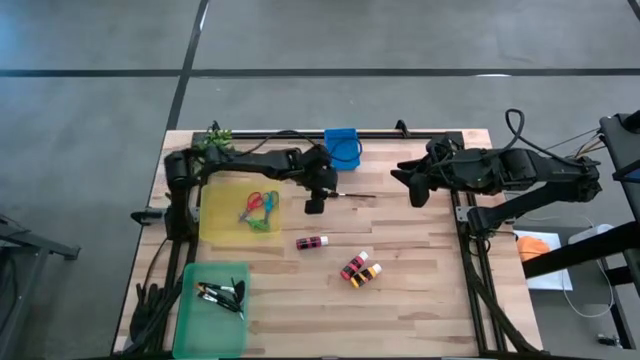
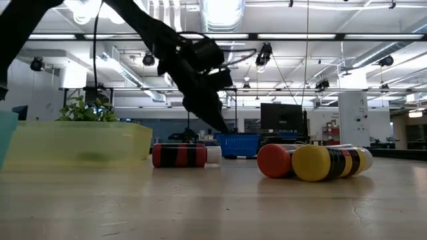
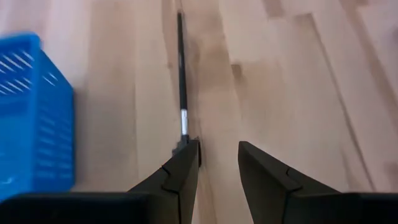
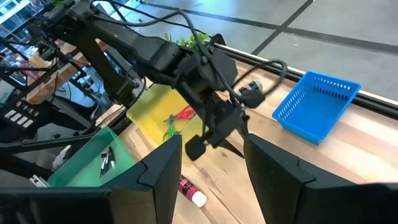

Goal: Pick & Place Paint Supplies
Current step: Put the black paint brush into the blue bin

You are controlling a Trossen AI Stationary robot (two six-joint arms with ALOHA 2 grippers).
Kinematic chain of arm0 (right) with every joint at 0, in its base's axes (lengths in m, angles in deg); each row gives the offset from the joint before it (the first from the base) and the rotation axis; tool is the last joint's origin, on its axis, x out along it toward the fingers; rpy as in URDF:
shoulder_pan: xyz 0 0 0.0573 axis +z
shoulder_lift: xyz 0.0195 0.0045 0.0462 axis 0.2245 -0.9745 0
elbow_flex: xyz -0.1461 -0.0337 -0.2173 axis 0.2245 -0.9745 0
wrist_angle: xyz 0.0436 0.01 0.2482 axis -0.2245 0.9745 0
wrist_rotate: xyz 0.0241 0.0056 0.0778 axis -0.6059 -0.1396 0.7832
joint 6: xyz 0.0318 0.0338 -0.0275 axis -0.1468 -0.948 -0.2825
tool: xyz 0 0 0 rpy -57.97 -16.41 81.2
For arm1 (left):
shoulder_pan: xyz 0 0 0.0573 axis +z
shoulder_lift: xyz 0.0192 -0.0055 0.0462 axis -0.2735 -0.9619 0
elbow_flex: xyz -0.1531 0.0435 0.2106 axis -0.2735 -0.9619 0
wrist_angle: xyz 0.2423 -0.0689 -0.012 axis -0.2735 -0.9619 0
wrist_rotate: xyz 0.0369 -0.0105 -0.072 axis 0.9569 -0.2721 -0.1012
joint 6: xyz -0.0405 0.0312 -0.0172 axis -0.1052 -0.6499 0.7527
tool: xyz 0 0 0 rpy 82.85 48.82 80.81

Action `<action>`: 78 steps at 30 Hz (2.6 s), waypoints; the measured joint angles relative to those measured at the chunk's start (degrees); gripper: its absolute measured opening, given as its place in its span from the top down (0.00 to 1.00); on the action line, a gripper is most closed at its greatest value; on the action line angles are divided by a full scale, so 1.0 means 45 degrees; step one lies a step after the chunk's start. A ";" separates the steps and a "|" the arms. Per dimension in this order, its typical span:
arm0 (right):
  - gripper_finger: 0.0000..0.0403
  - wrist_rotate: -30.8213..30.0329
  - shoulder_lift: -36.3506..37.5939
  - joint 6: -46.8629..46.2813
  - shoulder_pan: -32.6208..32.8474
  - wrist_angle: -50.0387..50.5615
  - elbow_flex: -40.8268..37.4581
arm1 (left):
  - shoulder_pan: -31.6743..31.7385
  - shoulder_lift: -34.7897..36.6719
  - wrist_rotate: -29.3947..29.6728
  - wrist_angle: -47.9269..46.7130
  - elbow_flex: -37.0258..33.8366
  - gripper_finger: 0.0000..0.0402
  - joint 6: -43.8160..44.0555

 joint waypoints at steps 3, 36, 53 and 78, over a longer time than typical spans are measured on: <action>0.58 0.0004 0.0009 0.0000 -0.0004 0.0029 -0.0004 | -0.0009 -0.0453 0.0198 0.0068 0.0068 0.70 0.0562; 0.58 0.0667 0.0019 -0.0056 -0.0002 0.0316 -0.0028 | -0.0198 -0.1729 0.1418 0.0911 0.0321 0.70 0.0285; 0.58 0.0881 0.0005 -0.0053 0.0000 0.0262 -0.0004 | -0.0388 -0.2011 0.2158 0.0607 0.0854 0.98 0.1609; 0.58 0.0771 -0.0019 -0.0122 -0.0005 0.0107 -0.0177 | -0.1914 0.4534 0.0809 -0.5165 -0.0396 1.00 0.1842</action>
